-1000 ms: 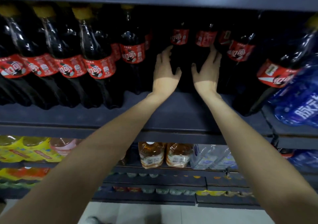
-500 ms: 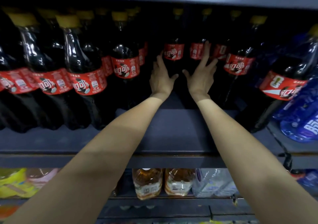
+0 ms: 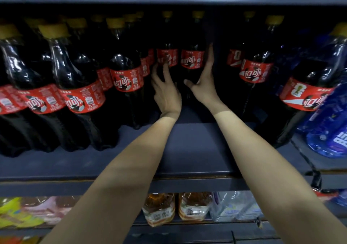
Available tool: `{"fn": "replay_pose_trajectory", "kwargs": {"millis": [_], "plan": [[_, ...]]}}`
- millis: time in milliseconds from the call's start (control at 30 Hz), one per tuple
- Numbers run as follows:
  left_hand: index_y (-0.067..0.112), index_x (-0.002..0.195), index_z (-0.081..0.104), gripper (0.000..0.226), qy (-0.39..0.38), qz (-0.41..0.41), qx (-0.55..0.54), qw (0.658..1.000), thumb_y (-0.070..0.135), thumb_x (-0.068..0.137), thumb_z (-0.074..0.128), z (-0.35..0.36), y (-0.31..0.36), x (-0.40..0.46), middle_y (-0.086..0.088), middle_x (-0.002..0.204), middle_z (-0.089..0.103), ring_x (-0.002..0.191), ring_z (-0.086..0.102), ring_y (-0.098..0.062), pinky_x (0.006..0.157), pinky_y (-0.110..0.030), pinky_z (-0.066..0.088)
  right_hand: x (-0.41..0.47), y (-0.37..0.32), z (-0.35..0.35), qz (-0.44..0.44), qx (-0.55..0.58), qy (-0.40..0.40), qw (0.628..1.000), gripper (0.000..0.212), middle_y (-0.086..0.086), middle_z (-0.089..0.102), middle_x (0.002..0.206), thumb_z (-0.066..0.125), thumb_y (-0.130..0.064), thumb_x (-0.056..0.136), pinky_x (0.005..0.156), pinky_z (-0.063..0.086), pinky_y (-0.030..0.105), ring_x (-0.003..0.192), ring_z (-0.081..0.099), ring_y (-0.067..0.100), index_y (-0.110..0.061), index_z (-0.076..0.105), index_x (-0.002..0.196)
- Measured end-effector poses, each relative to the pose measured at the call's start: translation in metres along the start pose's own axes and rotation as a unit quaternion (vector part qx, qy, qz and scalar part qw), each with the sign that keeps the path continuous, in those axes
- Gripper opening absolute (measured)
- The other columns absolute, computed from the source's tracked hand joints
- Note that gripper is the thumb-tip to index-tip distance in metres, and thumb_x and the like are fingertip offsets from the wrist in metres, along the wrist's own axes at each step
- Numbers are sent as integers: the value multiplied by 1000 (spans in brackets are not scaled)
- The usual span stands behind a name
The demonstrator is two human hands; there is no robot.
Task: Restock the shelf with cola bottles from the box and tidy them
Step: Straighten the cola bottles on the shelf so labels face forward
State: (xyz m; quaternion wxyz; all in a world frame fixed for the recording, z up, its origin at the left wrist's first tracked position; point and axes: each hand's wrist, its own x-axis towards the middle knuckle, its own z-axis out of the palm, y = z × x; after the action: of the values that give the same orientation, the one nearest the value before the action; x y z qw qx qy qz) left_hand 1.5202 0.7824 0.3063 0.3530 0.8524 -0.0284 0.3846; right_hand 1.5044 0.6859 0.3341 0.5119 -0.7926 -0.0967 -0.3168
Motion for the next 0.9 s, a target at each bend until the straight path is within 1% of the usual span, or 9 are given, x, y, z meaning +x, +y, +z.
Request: {"fn": "replay_pose_trajectory", "kwargs": {"millis": [33,167,233,300,367,500,733,833,900], "plan": [[15,146,30,73,1,3,-1,1000,5,81,64,0,-1,-1,-18,148,28,129,39,-34,80,-47,52,3,0,1,6,6,-16,1000,109,6,2,158,67,7,77,113,16,12,139,11,3,-14,-11,149],[7,144,33,85,-2,64,24,998,-6,68,68,-1,-5,-6,-23,145,33,126,39,-39,81,-45,54,11,0,-3,48,-11,-59,997,106,9,9,155,68,-1,76,118,21,42,141,16,17,-18,-6,151],[2,141,35,90,10,111,56,992,-8,61,73,1,-9,-7,-26,142,38,125,42,-41,82,-43,56,10,-3,-7,77,-102,-46,991,110,15,10,153,76,-21,75,116,21,42,141,14,28,-24,-4,150],[1,140,35,94,12,140,88,986,-7,56,77,3,-15,-5,-26,140,42,124,46,-41,85,-41,55,8,-8,-8,99,-174,-21,980,112,19,16,151,79,-33,72,108,30,43,138,24,35,-26,-1,150],[1,139,36,97,12,162,115,980,-4,53,80,0,-20,-2,-24,138,46,123,49,-39,87,-39,54,8,-10,-5,83,-169,-5,982,110,17,26,149,79,-29,73,104,37,42,133,37,34,-24,2,151],[-2,136,37,88,31,224,155,962,0,58,79,-1,-29,5,-24,135,50,124,50,-36,96,-37,47,8,-12,7,78,-152,14,985,102,14,34,148,74,-17,79,106,33,36,132,39,27,-20,2,151],[-3,138,36,91,10,213,162,964,0,59,81,1,-31,5,-25,138,46,127,47,-37,93,-39,51,6,-17,12,80,-185,12,979,99,17,38,144,70,-18,82,103,37,40,125,48,31,-19,-1,151],[-4,140,35,83,-26,208,100,973,-4,67,74,-8,-24,1,-28,144,37,133,37,-41,100,-44,44,-2,-28,6,88,-197,-16,976,93,19,34,145,67,-22,85,101,40,39,125,47,33,-17,2,151],[-1,140,38,72,-63,188,15,980,0,74,67,-22,-12,-7,-26,146,33,136,31,-41,108,-44,34,-19,-39,-3,76,-232,-17,970,75,17,36,142,63,-24,89,92,41,33,121,49,32,-17,18,149]]}}
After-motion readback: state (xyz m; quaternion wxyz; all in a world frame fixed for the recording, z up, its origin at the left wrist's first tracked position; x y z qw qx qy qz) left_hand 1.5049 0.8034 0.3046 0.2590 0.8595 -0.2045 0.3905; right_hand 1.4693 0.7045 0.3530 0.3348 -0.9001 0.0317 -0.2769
